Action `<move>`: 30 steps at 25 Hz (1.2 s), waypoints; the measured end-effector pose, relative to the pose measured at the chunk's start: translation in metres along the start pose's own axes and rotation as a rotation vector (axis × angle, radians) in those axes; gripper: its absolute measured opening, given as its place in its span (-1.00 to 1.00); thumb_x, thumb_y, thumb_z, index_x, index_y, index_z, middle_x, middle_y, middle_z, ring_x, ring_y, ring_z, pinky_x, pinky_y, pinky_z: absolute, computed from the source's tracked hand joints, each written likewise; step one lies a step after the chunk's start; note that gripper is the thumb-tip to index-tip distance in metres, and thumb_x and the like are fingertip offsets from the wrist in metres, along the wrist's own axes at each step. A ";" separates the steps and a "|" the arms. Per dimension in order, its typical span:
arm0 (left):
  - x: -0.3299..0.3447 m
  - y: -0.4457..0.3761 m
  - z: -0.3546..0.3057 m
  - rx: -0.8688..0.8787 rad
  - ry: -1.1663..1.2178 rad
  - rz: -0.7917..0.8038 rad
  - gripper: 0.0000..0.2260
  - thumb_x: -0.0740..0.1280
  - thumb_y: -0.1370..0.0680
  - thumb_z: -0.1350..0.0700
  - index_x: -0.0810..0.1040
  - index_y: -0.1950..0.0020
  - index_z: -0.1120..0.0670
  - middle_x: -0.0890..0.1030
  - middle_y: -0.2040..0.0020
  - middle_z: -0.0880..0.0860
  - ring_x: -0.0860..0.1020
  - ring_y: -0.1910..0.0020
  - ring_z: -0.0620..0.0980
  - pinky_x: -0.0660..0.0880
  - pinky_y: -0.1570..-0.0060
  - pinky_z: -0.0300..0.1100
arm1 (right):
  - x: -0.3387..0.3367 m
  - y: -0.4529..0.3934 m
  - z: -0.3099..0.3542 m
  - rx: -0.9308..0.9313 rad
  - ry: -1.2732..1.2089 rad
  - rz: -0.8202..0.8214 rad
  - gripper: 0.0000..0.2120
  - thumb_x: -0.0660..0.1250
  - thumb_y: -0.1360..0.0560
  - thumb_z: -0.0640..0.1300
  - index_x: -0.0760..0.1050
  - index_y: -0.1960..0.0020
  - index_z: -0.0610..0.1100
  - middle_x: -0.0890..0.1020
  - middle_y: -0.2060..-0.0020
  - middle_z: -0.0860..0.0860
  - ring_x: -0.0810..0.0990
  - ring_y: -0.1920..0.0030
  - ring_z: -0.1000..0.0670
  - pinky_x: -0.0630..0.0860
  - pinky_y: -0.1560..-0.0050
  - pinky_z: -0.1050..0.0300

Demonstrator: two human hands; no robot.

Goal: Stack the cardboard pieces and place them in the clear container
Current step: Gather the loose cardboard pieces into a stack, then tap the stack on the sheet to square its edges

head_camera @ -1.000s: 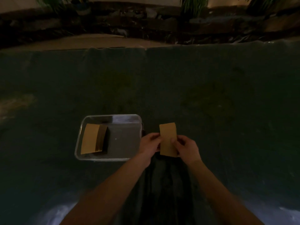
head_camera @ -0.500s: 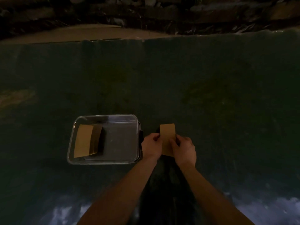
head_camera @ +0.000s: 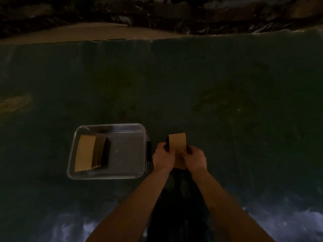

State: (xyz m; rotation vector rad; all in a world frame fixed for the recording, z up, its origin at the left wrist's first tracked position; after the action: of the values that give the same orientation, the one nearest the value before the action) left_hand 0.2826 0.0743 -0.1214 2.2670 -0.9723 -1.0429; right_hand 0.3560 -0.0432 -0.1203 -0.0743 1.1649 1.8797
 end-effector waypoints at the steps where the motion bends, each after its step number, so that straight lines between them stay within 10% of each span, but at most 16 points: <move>1: -0.001 -0.001 -0.001 -0.023 0.026 0.019 -0.65 0.29 -0.61 0.05 0.48 -0.39 0.08 0.56 -0.30 0.12 0.54 -0.16 0.06 0.40 -0.01 -0.16 | -0.001 -0.001 -0.001 0.046 -0.097 0.043 -0.59 0.39 -0.55 -0.06 0.49 -0.36 -0.17 0.61 -0.19 -0.16 0.56 -0.03 -0.08 0.58 -0.10 -0.06; 5: -0.010 0.010 0.012 -0.158 0.303 0.162 -0.64 0.26 -0.63 0.10 0.46 -0.43 0.09 0.52 -0.34 0.14 0.51 -0.25 0.10 0.49 -0.24 0.03 | -0.004 0.013 -0.001 0.122 -0.416 0.203 -0.47 0.50 -0.46 -0.12 0.45 -0.39 -0.14 0.61 -0.11 -0.06 0.59 -0.01 -0.03 0.56 0.12 0.05; 17: -0.036 0.118 0.036 0.134 0.563 0.269 -0.45 0.26 -0.60 0.35 0.21 -0.54 0.03 0.46 -0.39 0.22 0.51 -0.30 0.15 0.60 -0.09 0.03 | -0.028 0.117 -0.011 -0.387 -0.074 0.054 -0.67 0.49 -0.41 -0.07 0.51 -0.13 0.06 0.55 0.14 0.24 0.55 0.14 0.23 0.47 0.20 0.32; 21: -0.084 0.132 0.049 0.540 -0.033 0.113 -0.01 0.58 -0.37 0.13 -0.01 -0.59 -0.16 0.23 -0.49 -0.03 0.33 -0.39 -0.10 0.36 -0.36 -0.05 | -0.013 0.154 -0.008 -0.584 0.307 0.040 -0.62 0.51 -0.35 0.08 0.57 -0.12 0.05 0.60 0.04 0.11 0.61 0.09 0.12 0.61 0.06 0.12; 25: -0.134 0.141 0.075 0.828 -0.647 0.086 -0.37 0.50 -0.31 -0.05 0.34 -0.33 -0.23 0.44 -0.29 -0.13 0.44 -0.23 -0.16 0.49 -0.17 -0.14 | 0.040 0.198 -0.004 -0.773 0.673 0.110 -0.55 0.49 -0.35 0.12 0.52 -0.21 0.10 0.54 -0.09 0.08 0.56 0.00 0.06 0.56 -0.04 0.08; 30: -0.217 0.135 0.141 0.828 -0.761 0.090 -0.50 0.47 -0.27 -0.07 0.45 -0.18 -0.12 0.55 -0.14 -0.14 0.56 -0.04 -0.10 0.44 0.11 -0.22 | 0.136 0.251 -0.004 -0.861 0.707 0.087 -0.46 0.44 -0.36 0.04 0.46 -0.33 0.06 0.54 -0.18 0.04 0.55 -0.14 -0.01 0.50 -0.12 0.06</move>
State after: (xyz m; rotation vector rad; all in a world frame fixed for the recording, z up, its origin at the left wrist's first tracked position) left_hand 0.0160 0.1363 -0.0197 2.3719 -2.1119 -1.7528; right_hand 0.0955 0.0041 -0.0135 -1.2557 0.6795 2.3888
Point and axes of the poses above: each hand's wrist, its own y-axis away from the middle knuckle, its own x-axis out of the palm, z = x × y, the point moved 5 cm from there along -y, towards the middle knuckle
